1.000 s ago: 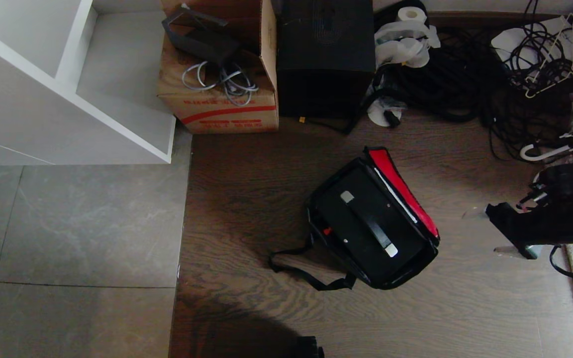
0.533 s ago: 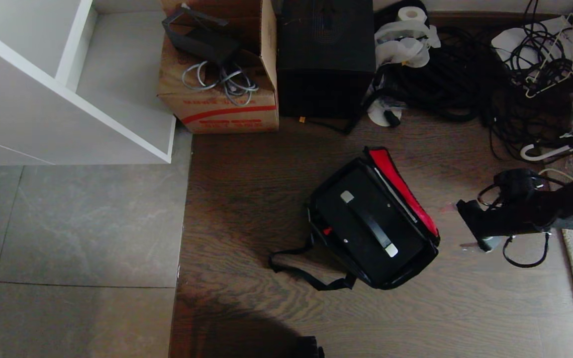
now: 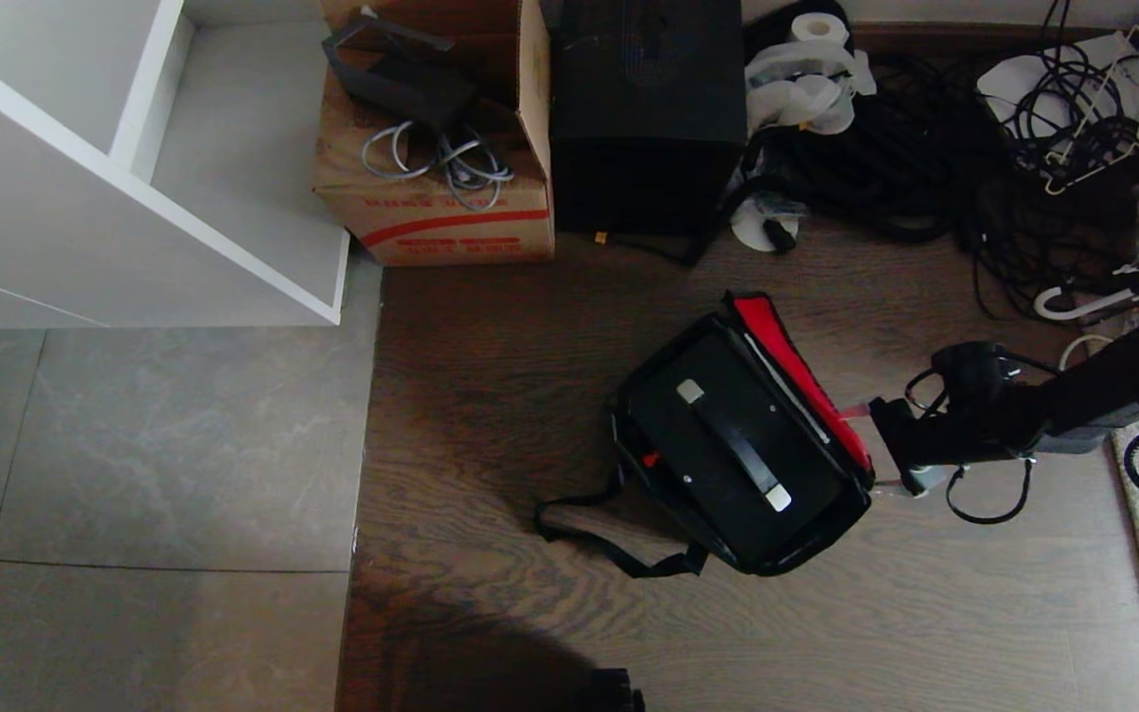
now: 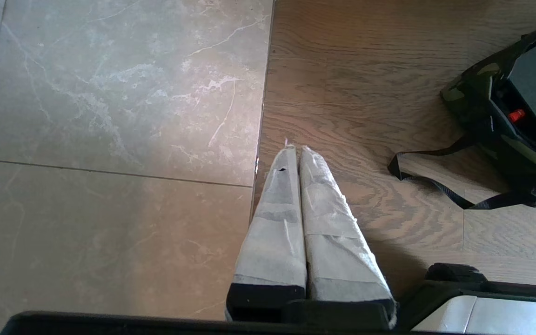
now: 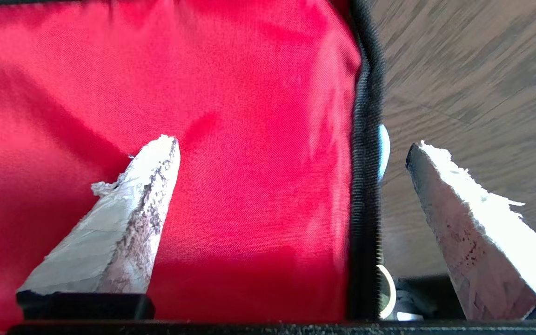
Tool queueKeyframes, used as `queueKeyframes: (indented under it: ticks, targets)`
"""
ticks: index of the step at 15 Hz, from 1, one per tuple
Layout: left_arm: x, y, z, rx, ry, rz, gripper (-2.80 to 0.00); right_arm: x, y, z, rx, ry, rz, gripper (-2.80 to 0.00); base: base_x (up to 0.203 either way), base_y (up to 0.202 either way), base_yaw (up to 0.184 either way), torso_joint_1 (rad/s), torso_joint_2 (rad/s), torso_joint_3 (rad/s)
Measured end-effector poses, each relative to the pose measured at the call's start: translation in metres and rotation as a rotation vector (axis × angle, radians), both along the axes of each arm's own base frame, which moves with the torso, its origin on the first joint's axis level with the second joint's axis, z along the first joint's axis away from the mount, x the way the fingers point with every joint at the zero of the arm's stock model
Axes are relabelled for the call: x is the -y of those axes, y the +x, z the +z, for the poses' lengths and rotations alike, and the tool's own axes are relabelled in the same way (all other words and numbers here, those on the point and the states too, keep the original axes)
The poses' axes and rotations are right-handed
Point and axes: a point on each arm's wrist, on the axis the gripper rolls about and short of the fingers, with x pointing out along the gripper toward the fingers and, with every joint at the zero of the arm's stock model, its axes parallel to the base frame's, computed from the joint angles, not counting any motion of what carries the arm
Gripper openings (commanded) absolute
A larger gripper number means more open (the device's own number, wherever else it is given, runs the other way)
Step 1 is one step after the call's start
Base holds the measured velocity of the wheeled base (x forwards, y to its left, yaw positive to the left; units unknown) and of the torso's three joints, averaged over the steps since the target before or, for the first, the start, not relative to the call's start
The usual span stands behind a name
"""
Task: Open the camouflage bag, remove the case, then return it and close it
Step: Close the top of the storage box
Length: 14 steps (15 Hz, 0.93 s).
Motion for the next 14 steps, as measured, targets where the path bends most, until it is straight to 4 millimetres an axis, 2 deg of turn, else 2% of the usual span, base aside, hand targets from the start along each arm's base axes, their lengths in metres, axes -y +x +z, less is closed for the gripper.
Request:
queueKeyframes:
  ticks: [5,6,14]
  targets:
    - [0.0,0.0,0.0,0.0,0.0,0.0,-2.8,-0.0027,0.0045,0.0,0.002,0.026,-0.021,0.0,0.0,0.0,0.0,0.0,0.0,0.0]
    - [0.0,0.0,0.0,0.0,0.0,0.0,-2.8,-0.0024,0.0046,-0.0003,0.001,0.026,-0.022,-2.8,0.0,0.0,0.0,0.0,0.0,0.0]
    - [0.0,0.0,0.0,0.0,0.0,0.0,-2.8,-0.0055,0.0066,0.0027,0.013,0.026,-0.011,-2.8,0.0,0.0,0.0,0.0,0.0,0.0]
